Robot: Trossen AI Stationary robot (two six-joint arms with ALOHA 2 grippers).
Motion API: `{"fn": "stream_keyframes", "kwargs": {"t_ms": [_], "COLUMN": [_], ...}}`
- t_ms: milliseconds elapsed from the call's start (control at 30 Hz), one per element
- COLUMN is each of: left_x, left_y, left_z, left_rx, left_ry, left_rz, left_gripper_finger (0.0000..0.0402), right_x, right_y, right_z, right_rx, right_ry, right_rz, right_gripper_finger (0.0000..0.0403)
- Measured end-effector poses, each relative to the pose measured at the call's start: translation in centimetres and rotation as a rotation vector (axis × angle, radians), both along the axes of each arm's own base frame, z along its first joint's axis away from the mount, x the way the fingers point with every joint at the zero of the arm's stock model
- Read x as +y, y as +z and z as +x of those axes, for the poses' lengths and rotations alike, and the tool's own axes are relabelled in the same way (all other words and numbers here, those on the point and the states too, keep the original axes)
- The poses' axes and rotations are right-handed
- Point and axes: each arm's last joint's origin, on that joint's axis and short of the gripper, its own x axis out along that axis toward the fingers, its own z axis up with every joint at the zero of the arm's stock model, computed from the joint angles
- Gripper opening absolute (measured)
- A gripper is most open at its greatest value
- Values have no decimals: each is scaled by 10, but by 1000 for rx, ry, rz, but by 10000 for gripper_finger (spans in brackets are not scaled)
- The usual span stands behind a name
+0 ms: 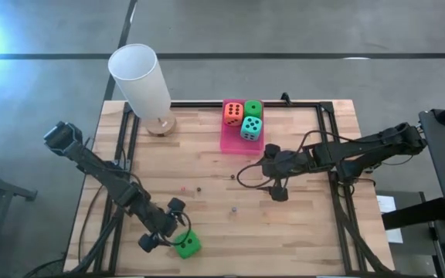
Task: Pick & Place Dice
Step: Put the big green dice into the red container
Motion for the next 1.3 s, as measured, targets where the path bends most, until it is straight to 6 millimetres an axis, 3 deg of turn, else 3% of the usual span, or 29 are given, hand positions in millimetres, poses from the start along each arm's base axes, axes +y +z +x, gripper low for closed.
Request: {"fn": "stream_keyframes", "kwargs": {"t_ms": [300,633,1300], "left_x": [-10,-23,-11], "left_y": [-1,-26,-30], "left_z": [6,18,24], "left_rx": [-99,-124,-168], "left_ry": [-79,-172,-170], "left_rz": [-8,61,128], "left_gripper_finger": [391,391,393], "right_x": [0,0,0], "right_y": [0,1,0], "right_z": [0,1,1], "right_rx": [-7,-9,-9], "right_ry": [5,7,7], "right_rz": [-5,-6,-7], "right_gripper_finger": [400,400,400]}}
